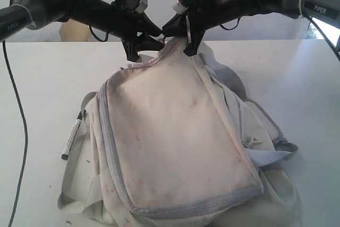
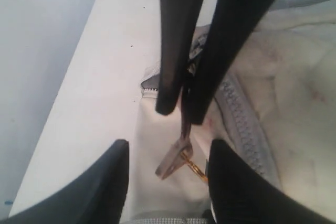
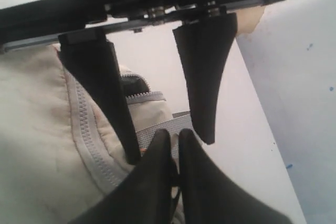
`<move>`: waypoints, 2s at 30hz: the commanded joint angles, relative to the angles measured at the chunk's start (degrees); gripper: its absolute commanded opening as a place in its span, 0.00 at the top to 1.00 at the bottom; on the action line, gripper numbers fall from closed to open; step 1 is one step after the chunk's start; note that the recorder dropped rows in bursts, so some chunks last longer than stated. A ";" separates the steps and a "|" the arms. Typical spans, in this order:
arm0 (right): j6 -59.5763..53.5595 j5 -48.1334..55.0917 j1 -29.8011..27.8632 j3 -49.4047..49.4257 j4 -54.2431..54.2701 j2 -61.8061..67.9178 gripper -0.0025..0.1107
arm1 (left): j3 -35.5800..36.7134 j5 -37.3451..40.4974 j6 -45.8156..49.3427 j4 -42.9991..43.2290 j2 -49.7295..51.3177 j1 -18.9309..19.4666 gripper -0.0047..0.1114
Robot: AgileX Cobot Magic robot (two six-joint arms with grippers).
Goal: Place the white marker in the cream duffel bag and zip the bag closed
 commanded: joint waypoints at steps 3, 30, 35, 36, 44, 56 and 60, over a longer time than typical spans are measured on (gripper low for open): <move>-2.43 -0.56 0.59 -0.16 1.92 -0.23 0.98 | -0.36 0.37 0.05 -1.13 -0.68 -0.02 0.58; 25.40 -6.35 0.59 -0.16 -0.12 -0.23 0.86 | -0.36 -7.34 -15.19 4.69 -0.79 -0.02 0.96; 36.57 -6.79 0.59 -0.16 0.41 -0.36 0.57 | -0.36 -6.87 -15.80 4.99 -0.67 -0.02 0.96; 39.60 -6.79 0.59 -0.16 0.29 -0.36 0.52 | -0.36 -6.60 -16.11 5.61 -0.67 -0.02 0.96; 72.92 -6.69 -0.50 -0.16 -10.73 -2.53 0.46 | -0.36 -5.98 -19.30 5.82 -0.67 -0.02 0.96; 88.00 0.23 -1.10 -0.16 -21.43 -2.53 0.46 | -0.36 -4.22 -19.76 5.82 -0.67 -0.02 0.96; 86.07 1.20 -0.98 -0.16 -22.47 -2.05 0.47 | -0.36 -4.22 -19.76 5.82 -0.67 -0.02 0.96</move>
